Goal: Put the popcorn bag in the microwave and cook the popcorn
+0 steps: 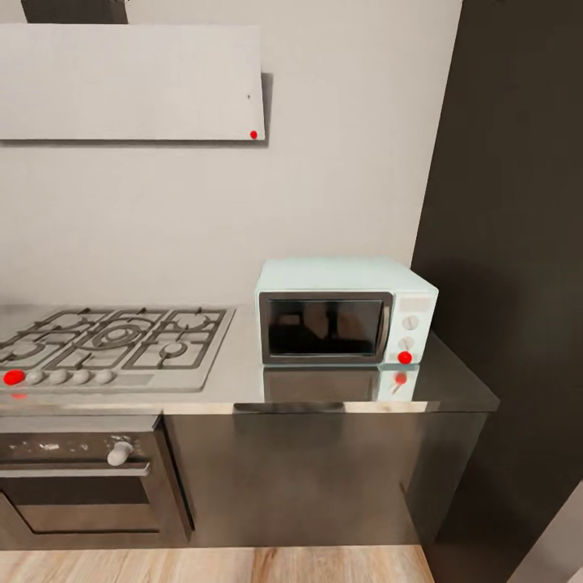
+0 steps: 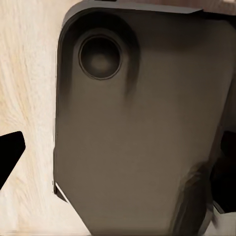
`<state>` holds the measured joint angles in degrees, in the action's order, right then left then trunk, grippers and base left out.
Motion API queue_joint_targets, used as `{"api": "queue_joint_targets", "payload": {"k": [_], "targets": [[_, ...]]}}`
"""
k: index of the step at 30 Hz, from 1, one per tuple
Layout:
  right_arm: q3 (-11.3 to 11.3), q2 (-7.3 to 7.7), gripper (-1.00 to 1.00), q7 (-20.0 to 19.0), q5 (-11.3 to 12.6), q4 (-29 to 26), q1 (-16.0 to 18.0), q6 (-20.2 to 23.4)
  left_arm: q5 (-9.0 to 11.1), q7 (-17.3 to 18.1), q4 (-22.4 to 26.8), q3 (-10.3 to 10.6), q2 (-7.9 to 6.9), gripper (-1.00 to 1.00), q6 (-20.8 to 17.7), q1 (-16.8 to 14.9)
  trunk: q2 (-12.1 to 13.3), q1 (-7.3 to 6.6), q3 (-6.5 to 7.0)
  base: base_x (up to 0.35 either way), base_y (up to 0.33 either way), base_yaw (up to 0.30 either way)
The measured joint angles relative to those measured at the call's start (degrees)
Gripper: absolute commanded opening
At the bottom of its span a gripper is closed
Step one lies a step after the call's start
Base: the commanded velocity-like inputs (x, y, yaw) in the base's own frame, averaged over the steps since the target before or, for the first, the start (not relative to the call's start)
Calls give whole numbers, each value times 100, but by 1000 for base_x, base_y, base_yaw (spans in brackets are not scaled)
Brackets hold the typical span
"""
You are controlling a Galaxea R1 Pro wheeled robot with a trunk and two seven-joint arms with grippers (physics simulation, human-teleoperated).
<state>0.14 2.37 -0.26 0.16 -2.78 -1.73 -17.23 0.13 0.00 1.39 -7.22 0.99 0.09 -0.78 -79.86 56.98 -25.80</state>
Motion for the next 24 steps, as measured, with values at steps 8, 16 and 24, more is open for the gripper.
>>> {"api": "queue_joint_targets", "payload": {"k": [8, 16, 24], "targets": [[2, 0, 100, 10, 0, 3, 0, 0, 3, -8, 1, -255, -193, 100, -16, 1, 321, -176, 144, 0, 0, 0], [-2, 0, 100, 17, -8, -19, 0, -10, 3, -8, 1, -332, -215, 100, -18, 1, 642, -352, 287, 0, 0, 0], [1, 0, 100, 12, -19, -248, 0, -28, 3, -8, 1, -333, -231, 100, -17, 1, 963, -527, 431, 0, 0, 0]]}}
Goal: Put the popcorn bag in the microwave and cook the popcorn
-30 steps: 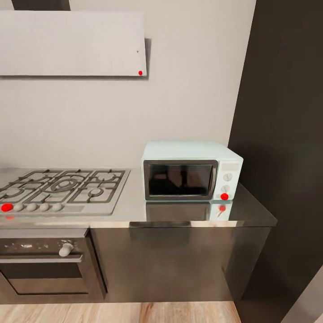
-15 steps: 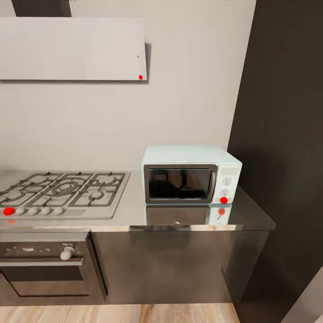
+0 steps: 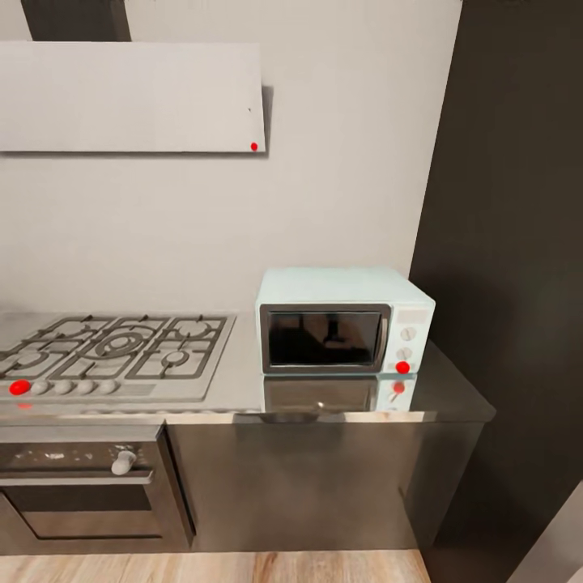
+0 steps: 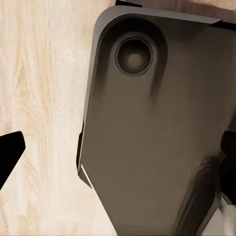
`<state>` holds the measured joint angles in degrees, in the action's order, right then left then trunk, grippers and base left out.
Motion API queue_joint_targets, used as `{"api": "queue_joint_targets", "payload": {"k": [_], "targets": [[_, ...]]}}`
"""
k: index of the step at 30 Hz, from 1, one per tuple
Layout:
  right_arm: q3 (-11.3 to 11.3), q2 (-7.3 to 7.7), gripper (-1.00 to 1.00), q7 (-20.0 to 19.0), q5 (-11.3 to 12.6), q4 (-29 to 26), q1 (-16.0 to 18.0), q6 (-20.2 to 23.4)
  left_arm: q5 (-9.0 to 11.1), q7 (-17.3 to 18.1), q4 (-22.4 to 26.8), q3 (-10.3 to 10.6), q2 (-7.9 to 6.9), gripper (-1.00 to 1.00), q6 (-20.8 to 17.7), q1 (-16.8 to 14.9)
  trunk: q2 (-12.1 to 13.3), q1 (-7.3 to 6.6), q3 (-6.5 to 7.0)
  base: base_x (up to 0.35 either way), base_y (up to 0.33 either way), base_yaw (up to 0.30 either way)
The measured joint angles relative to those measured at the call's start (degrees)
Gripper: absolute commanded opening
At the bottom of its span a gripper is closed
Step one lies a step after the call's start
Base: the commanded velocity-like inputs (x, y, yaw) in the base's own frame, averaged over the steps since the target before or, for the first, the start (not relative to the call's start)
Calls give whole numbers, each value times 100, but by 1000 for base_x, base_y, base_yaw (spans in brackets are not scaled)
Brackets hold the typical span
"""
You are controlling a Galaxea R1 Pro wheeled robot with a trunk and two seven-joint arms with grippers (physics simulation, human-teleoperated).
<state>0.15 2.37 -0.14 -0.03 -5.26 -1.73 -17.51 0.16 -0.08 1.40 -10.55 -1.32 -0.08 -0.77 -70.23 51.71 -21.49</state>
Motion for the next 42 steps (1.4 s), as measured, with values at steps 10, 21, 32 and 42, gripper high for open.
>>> {"api": "queue_joint_targets", "payload": {"k": [10, 21, 32, 42], "targets": [[-28, 0, 100, -18, -13, 2, 0, 1, 0, 0, 0, 0, 0, 100, 0, 0, 401, -220, 180, 0, 0, 0], [-24, 0, 100, -18, -13, 7, 0, 6, 0, 0, 2, -5, 0, 100, 0, 0, 843, -461, 377, 0, 0, 0], [-4, 17, 100, 8, -12, -146, 1, -128, 0, 0, 1, -8, 0, 100, 0, 0, 1284, -703, 575, 0, 0, 0], [24, 176, 100, 18, 18, -2478, 0, -846, 0, 0, 1, -9, 4, 100, 0, 1, 1686, -923, 756, 0, 0, 0]]}}
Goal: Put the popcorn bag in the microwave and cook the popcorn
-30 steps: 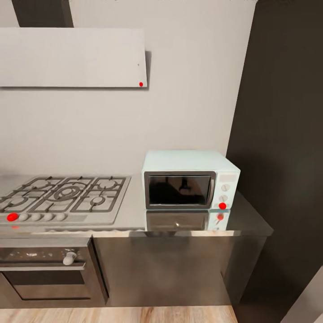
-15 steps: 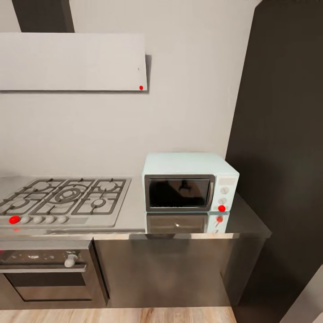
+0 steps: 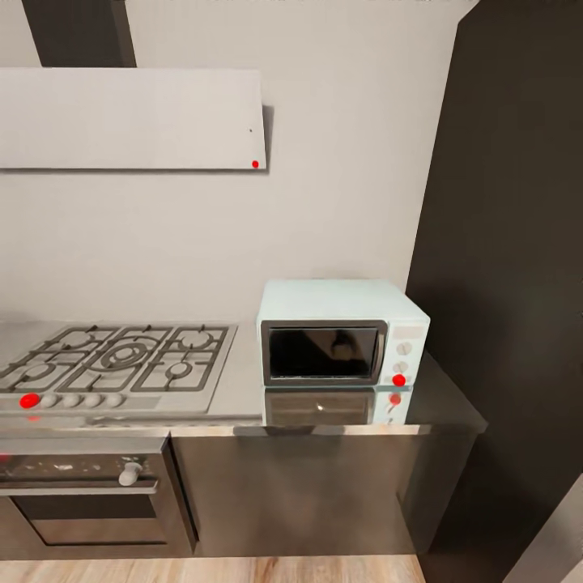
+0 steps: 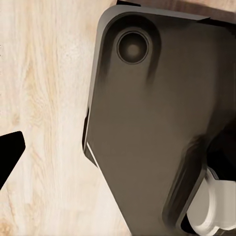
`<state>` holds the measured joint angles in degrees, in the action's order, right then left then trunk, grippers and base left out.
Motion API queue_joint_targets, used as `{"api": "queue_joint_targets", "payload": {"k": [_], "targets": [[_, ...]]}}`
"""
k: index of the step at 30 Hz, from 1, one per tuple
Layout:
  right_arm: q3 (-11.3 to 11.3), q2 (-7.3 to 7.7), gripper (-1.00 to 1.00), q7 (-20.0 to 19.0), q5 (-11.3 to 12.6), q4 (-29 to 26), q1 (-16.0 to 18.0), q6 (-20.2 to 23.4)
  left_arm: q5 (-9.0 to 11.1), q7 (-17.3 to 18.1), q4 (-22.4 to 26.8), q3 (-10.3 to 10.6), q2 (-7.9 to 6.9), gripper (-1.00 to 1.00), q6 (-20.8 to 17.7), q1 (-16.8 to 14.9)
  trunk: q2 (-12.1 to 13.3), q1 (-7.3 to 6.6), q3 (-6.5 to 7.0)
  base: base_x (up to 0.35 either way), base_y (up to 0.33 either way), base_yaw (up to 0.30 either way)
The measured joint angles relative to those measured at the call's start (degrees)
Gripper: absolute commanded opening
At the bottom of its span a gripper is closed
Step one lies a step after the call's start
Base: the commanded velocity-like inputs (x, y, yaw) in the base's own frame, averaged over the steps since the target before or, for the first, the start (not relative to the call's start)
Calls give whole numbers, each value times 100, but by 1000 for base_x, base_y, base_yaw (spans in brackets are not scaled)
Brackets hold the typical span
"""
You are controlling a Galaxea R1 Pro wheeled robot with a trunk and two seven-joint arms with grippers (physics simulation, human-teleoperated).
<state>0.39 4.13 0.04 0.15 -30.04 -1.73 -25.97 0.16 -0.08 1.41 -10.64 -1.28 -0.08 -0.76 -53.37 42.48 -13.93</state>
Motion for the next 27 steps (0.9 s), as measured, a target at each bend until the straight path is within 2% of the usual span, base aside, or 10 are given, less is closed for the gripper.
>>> {"api": "queue_joint_targets", "payload": {"k": [3, 8, 10, 18, 20, 23, 24, 27], "targets": [[3, 0, 100, 7, 0, -1038, 0, -10, 0, 0, 0, 0, -1, 100, 0, 0, 120, -66, 54, 0, 0, 0], [-3, 0, 100, 10, 0, -2050, -1, 4, 0, 0, 2, 0, 3, 100, 0, 0, 321, -176, 144, 0, 0, 0], [-5, -7, 100, 12, 0, -2775, -1, 43, 0, 0, 2, 0, 4, 100, 0, 0, 401, -220, 180, 0, 0, 0], [-24, -18, 100, 21, 0, -4640, 14, 95, 0, 0, 2, 0, 5, 100, 0, 0, 722, -396, 324, 0, 0, 0], [-22, -22, 100, 20, 1, -4873, 59, 207, 0, 0, 1, 0, 5, 100, 0, 0, 803, -440, 360, 0, 0, 0], [-22, -31, 100, 20, 6, -5020, 391, 760, 0, 0, 0, 1, 5, 100, 0, 0, 925, -505, 415, 0, 0, 0], [-24, -30, 100, 20, 6, -5045, 717, 1063, 0, 0, -1, 2, 5, 100, 0, 0, 965, -527, 434, 0, 0, 0], [-21, -31, 100, 20, 8, -5050, 1298, 1315, 0, 0, 0, 1, 5, 100, 0, 1, 1085, -593, 488, 0, 0, 0]]}}
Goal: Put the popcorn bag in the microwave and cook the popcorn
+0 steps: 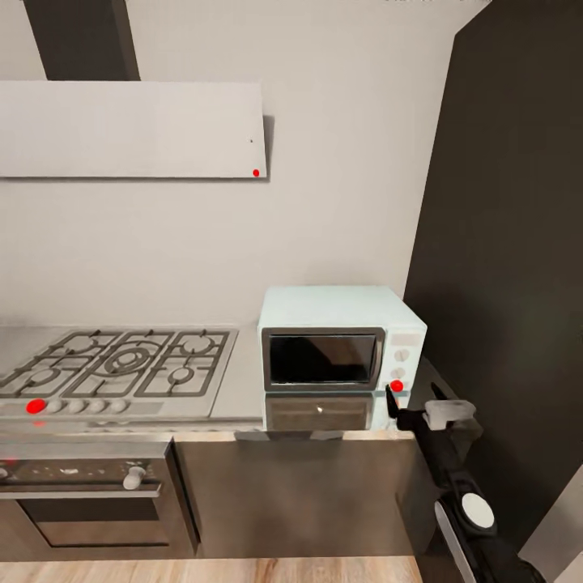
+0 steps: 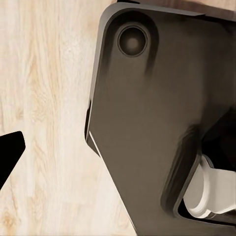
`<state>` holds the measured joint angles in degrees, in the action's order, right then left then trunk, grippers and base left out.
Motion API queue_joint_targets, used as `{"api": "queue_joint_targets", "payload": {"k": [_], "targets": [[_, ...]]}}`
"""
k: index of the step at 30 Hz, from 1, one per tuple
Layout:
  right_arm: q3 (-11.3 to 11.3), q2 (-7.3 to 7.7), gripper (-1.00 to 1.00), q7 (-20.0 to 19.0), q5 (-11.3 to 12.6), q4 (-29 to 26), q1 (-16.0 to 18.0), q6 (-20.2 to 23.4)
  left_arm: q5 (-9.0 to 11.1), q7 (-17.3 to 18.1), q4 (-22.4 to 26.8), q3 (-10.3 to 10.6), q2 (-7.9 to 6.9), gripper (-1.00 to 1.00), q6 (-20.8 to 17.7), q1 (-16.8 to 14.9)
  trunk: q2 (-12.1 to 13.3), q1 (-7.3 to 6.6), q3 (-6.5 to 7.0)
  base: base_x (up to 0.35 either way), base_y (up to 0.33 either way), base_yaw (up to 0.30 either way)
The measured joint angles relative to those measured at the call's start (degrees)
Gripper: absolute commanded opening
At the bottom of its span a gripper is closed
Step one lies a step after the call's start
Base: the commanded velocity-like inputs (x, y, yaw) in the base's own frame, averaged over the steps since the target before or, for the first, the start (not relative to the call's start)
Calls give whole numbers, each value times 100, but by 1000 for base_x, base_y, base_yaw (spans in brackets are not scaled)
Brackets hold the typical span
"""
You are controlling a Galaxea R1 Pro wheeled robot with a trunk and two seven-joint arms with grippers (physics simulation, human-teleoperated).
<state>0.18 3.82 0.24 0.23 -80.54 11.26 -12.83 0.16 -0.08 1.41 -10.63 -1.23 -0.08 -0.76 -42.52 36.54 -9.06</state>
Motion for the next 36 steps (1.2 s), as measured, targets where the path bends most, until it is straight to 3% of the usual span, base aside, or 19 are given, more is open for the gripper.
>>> {"api": "queue_joint_targets", "payload": {"k": [5, 22, 27, 33, 36], "targets": [[1, 0, 100, -4, 8, 3, 297, 353, -3, 3, 2, 3, 8, 100, 9, 0, 201, -110, 90, 0, 0, 0], [-21, -5, 100, -20, 2, 10, 320, 400, -8, 8, 6, 12, 28, 100, 40, 1, 884, -484, 396, 0, 0, 0], [7, -6, 100, -2, 4, 54, 320, 416, -8, 24, 11, 36, 78, 100, 74, 1, 886, -485, 397, 0, 0, 0], [28, 3, 100, -7, 1, 799, 320, 408, -8, 24, 7, 45, 56, 100, 79, 1, 886, -488, 396, 125, 0, 0], [-65, 98, 100, -41, 16, 895, 320, 312, 0, 31, 11, 45, 114, 100, 87, -8, 887, -484, 396, 0, 0, 0]]}}
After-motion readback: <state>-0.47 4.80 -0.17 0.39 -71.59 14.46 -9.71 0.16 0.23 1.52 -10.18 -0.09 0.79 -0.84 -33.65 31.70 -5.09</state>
